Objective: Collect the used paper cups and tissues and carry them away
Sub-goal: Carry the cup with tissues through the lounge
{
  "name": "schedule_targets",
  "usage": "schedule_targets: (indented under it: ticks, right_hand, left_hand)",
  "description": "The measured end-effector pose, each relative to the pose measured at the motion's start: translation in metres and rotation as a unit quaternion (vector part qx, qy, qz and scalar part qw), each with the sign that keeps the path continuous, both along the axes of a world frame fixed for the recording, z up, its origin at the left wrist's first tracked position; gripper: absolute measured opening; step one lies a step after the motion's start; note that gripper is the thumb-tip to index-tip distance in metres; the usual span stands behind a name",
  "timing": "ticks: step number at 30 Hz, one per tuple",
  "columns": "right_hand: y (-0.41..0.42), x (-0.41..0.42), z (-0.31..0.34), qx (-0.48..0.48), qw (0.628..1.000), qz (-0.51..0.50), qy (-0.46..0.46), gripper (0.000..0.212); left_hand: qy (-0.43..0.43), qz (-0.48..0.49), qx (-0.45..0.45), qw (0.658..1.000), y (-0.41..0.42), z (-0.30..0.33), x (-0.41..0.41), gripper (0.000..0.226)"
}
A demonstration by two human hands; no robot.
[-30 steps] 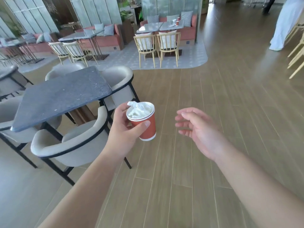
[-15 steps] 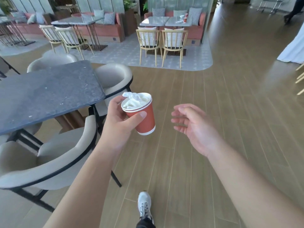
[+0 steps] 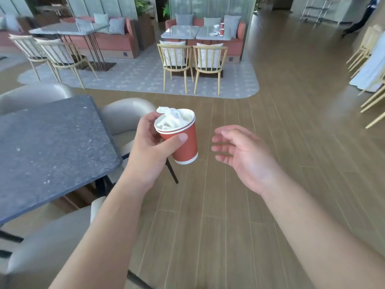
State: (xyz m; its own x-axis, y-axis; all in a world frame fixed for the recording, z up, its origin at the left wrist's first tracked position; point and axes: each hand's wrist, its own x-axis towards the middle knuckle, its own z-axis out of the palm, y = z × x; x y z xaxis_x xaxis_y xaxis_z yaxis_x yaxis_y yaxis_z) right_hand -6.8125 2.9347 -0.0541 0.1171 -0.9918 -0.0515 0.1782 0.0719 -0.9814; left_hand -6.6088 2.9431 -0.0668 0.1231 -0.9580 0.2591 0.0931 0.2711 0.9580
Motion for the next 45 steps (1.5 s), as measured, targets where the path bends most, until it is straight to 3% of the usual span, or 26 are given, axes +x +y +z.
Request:
schedule_targets:
  ticks: [11, 24, 34, 41, 45]
  right_hand:
    - [-0.178, 0.030, 0.000, -0.019, 0.999, 0.043, -0.015, 0.020]
    - [-0.457, 0.009, 0.021, -0.027, 0.995, 0.091, -0.031, 0.022]
    - [-0.591, 0.014, 0.019, 0.006, 0.995, 0.086, -0.056, 0.016]
    - [-0.708, 0.057, 0.002, 0.027, 0.994, 0.100, -0.038, 0.015]
    - [-0.805, 0.091, 0.012, 0.022, 0.994, 0.100, -0.030, 0.015]
  left_hand:
    - [-0.008, 0.053, -0.002, 0.999, -0.158, -0.001, 0.037, 0.065]
    - [-0.030, 0.117, -0.002, 0.993, -0.419, 0.022, 0.011, 0.067]
    - [-0.031, 0.109, 0.000, 0.994, -0.553, 0.022, 0.014, 0.060]
    - [-0.025, 0.120, 0.012, 0.992, -0.674, 0.010, 0.068, 0.065]
    - [-0.031, 0.123, 0.009, 0.992, -0.764, 0.015, 0.117, 0.054]
